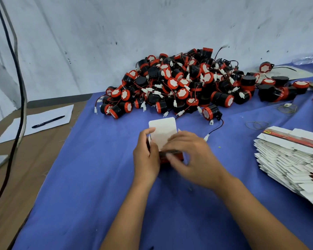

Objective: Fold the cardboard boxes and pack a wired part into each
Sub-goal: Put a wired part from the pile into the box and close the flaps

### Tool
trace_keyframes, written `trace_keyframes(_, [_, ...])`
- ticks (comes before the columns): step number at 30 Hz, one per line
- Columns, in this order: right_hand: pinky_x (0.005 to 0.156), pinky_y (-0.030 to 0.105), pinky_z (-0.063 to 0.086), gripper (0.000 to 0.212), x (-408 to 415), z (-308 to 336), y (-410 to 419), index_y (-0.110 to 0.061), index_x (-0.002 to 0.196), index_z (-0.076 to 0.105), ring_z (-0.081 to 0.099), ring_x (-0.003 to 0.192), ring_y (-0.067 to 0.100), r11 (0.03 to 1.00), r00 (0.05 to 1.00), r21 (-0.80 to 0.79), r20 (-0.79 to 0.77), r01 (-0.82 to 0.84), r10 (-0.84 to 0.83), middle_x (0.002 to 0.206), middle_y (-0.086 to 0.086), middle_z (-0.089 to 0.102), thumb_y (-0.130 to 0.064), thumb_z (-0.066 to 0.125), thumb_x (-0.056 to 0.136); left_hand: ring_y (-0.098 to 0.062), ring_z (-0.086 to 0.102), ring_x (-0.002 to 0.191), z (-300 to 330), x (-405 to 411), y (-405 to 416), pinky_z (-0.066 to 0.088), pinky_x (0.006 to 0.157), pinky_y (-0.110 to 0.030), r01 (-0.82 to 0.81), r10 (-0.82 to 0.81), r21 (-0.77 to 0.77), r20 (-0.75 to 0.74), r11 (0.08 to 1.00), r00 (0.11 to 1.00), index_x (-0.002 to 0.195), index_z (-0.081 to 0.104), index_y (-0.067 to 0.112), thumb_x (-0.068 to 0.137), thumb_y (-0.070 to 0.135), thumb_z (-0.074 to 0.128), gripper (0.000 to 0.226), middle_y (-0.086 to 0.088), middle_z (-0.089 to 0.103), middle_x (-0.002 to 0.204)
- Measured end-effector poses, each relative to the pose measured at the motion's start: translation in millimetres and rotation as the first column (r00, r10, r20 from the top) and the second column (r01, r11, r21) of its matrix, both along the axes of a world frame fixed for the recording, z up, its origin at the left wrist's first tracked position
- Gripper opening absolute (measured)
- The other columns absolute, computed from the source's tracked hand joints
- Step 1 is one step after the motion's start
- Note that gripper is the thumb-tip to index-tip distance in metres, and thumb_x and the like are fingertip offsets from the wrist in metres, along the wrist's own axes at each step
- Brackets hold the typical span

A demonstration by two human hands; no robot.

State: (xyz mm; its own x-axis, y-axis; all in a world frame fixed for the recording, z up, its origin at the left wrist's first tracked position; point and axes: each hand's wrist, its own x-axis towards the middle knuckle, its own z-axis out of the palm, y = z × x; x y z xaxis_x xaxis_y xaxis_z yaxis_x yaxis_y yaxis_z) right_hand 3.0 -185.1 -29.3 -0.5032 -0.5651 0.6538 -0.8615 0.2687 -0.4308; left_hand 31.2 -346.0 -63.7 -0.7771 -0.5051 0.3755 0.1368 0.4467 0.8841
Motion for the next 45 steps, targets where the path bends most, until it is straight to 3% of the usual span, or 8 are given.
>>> trace_keyframes(3, [0.077,0.031,0.050,0.017,-30.3,3.7,12.5,-0.016,0.082,0.072,0.062,0.088,0.019,0.900,0.950,-0.306,0.122,0.310,-0.286,0.083,-0.008,0.070,-0.016,0.060,0.093,-0.002,0.058,0.090,1.1,-3.4,2.1,0.041,0.068,-0.011,-0.014,0.016,-0.099,0.015,0.995,1.000,0.125,0.060,0.024,0.099,0.000,0.046,0.038,0.019,0.064,0.103])
trace_keyframes(7, [0.092,0.043,0.045,0.051,-104.7,-10.7,30.8,-0.025,0.136,0.058,0.041,0.117,0.038,0.652,0.663,0.326,0.094,0.684,-0.743,0.131,0.015,0.051,-0.011,0.061,0.088,-0.010,0.051,0.079,-0.7,-5.4,4.4,0.037,0.067,-0.011,-0.001,0.004,-0.193,0.016,0.981,1.000,0.123,0.060,0.026,0.100,0.006,0.051,0.031,0.008,0.062,0.102])
trace_keyframes(13, [0.110,0.051,0.042,0.059,-168.7,-15.6,46.6,-0.034,0.152,0.044,0.023,0.144,0.043,0.647,0.763,0.592,0.082,0.480,-0.642,0.166,0.009,0.006,-0.021,0.061,0.097,-0.008,0.049,0.068,-0.9,-4.2,5.1,0.035,0.062,-0.014,0.006,-0.005,-0.201,0.010,0.980,1.000,0.121,0.061,0.026,0.099,0.004,0.053,0.032,0.012,0.057,0.087])
trace_keyframes(19, [0.082,0.035,0.046,0.057,-138.1,-16.9,43.3,-0.021,0.110,0.048,0.050,0.088,0.021,0.818,0.727,-0.022,0.472,0.575,-0.499,0.116,0.005,0.046,-0.029,0.092,0.075,-0.017,0.060,0.082,-6.6,-4.4,1.7,0.047,0.068,-0.031,0.023,-0.011,-0.187,0.066,0.982,0.998,0.119,0.055,0.041,0.096,0.014,0.057,0.036,0.005,0.064,0.091])
trace_keyframes(26, [0.069,0.036,0.055,0.048,-48.5,44.3,4.4,-0.007,0.129,0.053,0.072,0.092,0.027,0.774,0.651,-0.633,0.590,0.007,0.477,0.113,0.013,0.072,-0.011,0.075,0.086,-0.010,0.060,0.083,-2.6,-1.8,3.7,0.053,0.071,-0.028,0.132,-0.124,-0.225,0.052,0.965,0.991,0.117,0.059,0.041,0.091,0.018,0.052,0.035,0.022,0.066,0.102])
trace_keyframes(31, [0.086,0.012,0.044,0.061,-17.8,53.5,-16.1,-0.021,0.127,0.066,0.057,0.104,0.008,0.988,0.904,-0.023,0.400,-0.155,0.151,0.116,0.004,0.057,-0.013,0.091,0.072,-0.004,0.061,0.061,-3.4,-3.1,-1.9,0.047,0.052,-0.024,0.111,-0.088,-0.143,0.155,0.984,0.984,0.084,0.063,0.029,0.093,0.007,0.060,0.024,0.005,0.067,0.070])
trace_keyframes(35, [0.101,0.033,0.046,0.060,-21.8,54.5,-3.6,-0.016,0.129,0.063,0.058,0.117,0.016,0.977,0.963,0.202,0.268,-0.061,0.005,0.127,-0.001,0.064,-0.005,0.085,0.074,0.018,0.062,0.090,10.2,2.4,-6.1,0.047,0.073,-0.005,0.222,-0.200,-0.105,0.185,0.969,0.962,0.114,0.059,0.044,0.093,0.006,0.058,0.044,0.029,0.067,0.096])
trace_keyframes(45, [0.067,0.035,0.039,0.056,-12.1,51.3,-10.3,-0.020,0.142,0.046,0.053,0.093,0.026,0.632,0.970,0.745,-0.083,0.212,-0.227,0.120,0.006,0.043,-0.008,0.062,0.090,-0.014,0.064,0.116,18.7,11.4,-4.8,0.056,0.082,-0.025,0.390,-0.424,0.229,0.119,0.892,0.898,0.135,0.059,0.034,0.064,-0.001,0.053,0.080,0.004,0.065,0.127])
